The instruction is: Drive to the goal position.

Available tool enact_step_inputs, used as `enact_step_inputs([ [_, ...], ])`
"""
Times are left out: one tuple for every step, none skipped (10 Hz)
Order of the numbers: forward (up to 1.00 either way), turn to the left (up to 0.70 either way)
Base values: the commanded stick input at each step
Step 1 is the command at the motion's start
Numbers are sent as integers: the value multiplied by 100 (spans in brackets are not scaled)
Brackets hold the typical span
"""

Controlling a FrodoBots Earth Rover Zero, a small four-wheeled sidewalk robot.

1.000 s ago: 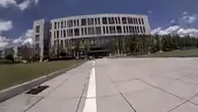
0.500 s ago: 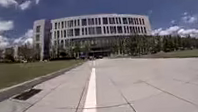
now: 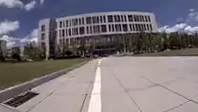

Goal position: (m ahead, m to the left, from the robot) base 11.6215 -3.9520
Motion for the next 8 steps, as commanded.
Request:
enact_step_inputs([
  [70, 0],
  [70, 0],
  [70, 0],
  [70, 0],
  [70, 0],
  [70, 0],
  [70, 0],
  [70, 0],
])
